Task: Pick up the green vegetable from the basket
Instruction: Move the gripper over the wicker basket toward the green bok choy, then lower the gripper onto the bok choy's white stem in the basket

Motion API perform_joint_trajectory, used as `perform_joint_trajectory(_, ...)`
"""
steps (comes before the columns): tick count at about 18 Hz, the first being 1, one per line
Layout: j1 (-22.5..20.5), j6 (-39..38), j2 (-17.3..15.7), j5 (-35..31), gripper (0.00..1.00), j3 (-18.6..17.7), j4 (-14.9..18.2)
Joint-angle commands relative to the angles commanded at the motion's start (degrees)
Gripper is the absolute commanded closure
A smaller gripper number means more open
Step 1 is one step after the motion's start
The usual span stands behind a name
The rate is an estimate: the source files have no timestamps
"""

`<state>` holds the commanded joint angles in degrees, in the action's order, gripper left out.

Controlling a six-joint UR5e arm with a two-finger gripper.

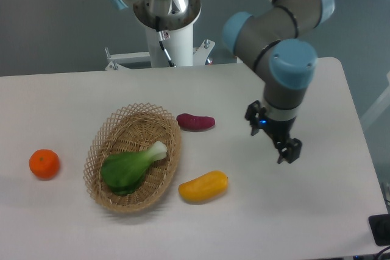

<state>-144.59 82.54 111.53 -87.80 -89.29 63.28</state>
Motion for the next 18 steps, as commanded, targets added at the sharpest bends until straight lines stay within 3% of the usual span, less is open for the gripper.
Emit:
perform_joint_trajectory(6,6.24,-9.49,-1.23,0.0,0.0,-3.52,-1.22)
perform_joint_trajectory(12,13.0,-12.22,-1.23,0.17,0.0,-5.71,-1.58)
perform_joint_trajectory(18,16.79,-13.19,-1.5,0.17,0.0,-8.88,-1.58)
